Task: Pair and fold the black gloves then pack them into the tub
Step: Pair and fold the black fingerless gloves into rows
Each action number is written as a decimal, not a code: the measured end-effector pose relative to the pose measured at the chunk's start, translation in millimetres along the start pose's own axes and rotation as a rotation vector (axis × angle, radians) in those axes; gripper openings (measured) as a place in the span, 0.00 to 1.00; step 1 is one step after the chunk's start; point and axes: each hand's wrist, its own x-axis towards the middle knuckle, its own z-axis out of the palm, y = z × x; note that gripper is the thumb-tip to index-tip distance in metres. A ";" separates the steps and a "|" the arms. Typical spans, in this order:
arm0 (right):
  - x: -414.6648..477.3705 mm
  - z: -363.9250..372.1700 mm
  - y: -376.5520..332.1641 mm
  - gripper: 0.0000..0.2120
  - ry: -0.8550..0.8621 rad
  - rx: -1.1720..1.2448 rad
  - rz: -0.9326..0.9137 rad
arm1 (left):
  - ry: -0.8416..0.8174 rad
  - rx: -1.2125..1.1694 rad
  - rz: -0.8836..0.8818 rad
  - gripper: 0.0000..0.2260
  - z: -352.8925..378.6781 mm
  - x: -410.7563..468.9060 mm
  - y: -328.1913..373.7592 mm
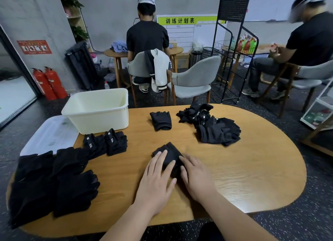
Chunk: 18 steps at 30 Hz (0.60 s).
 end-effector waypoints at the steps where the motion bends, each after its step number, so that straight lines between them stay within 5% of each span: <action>1: 5.1 -0.8 5.3 0.27 0.023 -0.008 0.008 | 0.015 -0.017 0.000 0.26 1.2 -0.5 -1.3; 9: 49.1 -13.6 54.3 0.33 -0.112 -0.183 0.331 | -0.003 -0.014 0.052 0.22 3.3 4.2 -2.6; 18: 42.3 -4.6 56.6 0.40 -0.044 -0.193 0.318 | -0.137 0.016 -0.039 0.30 -2.1 7.2 -0.5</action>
